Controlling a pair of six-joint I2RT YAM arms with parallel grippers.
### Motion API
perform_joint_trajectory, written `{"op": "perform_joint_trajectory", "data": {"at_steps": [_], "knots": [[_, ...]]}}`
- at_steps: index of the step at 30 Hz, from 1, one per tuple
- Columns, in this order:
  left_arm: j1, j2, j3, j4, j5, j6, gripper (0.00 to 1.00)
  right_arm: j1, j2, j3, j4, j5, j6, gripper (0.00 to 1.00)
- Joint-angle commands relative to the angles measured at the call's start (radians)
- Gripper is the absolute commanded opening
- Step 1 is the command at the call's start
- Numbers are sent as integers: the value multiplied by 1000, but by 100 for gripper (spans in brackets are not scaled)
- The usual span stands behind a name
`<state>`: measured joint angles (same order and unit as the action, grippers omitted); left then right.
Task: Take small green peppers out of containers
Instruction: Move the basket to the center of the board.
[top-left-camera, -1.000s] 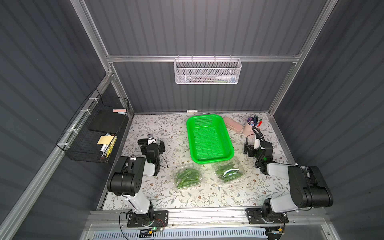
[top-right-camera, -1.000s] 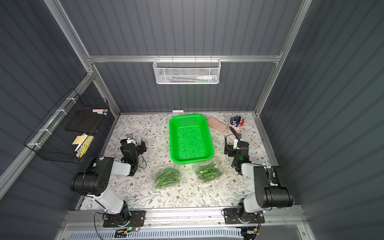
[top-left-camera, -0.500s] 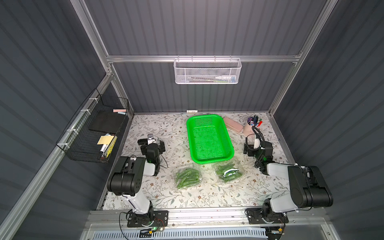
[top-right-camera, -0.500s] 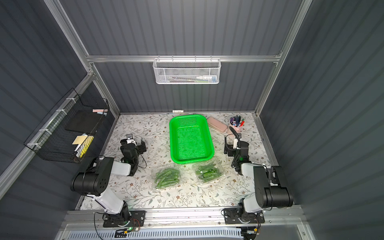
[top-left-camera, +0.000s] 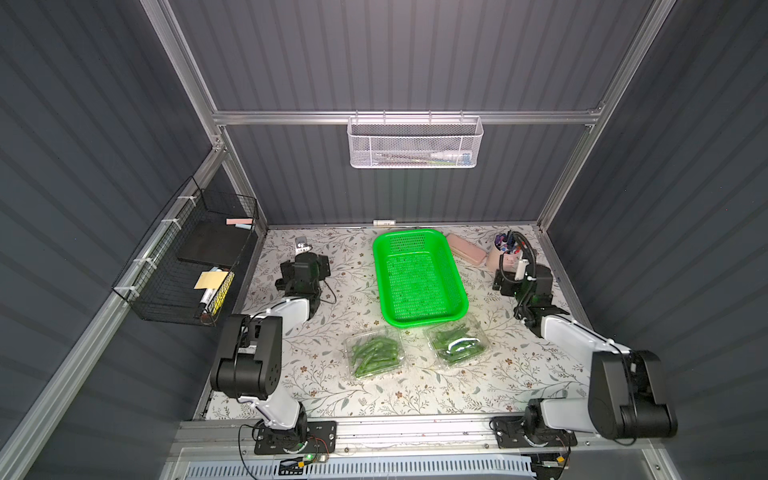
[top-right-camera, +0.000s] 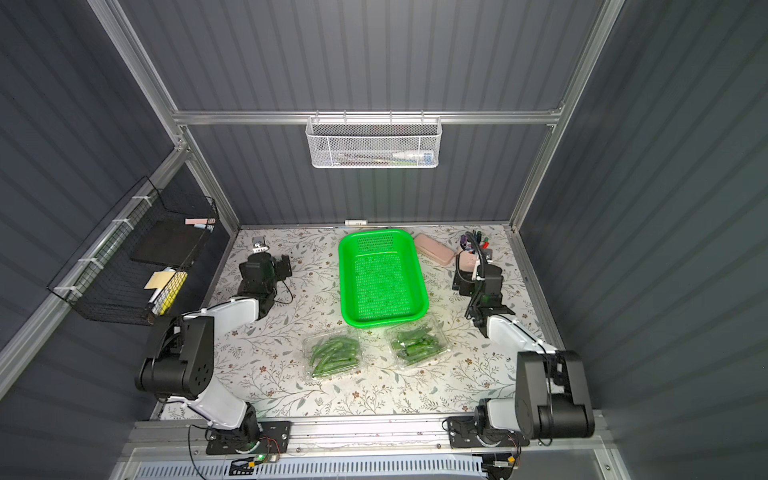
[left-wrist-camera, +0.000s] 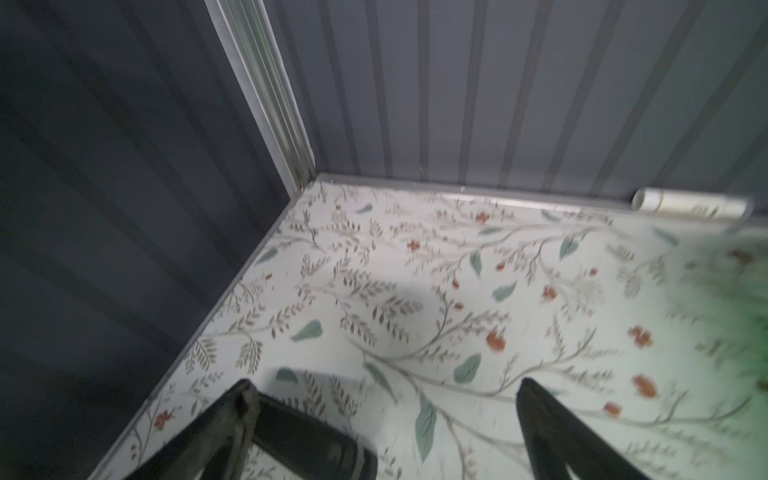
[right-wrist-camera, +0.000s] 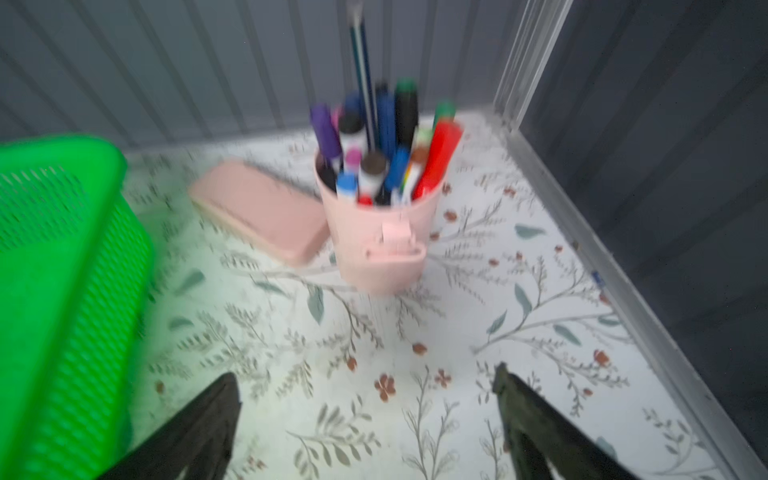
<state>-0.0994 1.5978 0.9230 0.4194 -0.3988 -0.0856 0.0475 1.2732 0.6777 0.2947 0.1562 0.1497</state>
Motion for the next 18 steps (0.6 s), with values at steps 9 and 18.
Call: {"op": "perform_joint_trajectory", "data": {"at_steps": [9, 18], "knots": [[-274, 138, 256, -437, 420, -354, 99, 191, -143, 57, -432, 102, 226, 93], [-440, 349, 472, -750, 269, -377, 99, 206, -111, 107, -483, 54, 240, 92]]}}
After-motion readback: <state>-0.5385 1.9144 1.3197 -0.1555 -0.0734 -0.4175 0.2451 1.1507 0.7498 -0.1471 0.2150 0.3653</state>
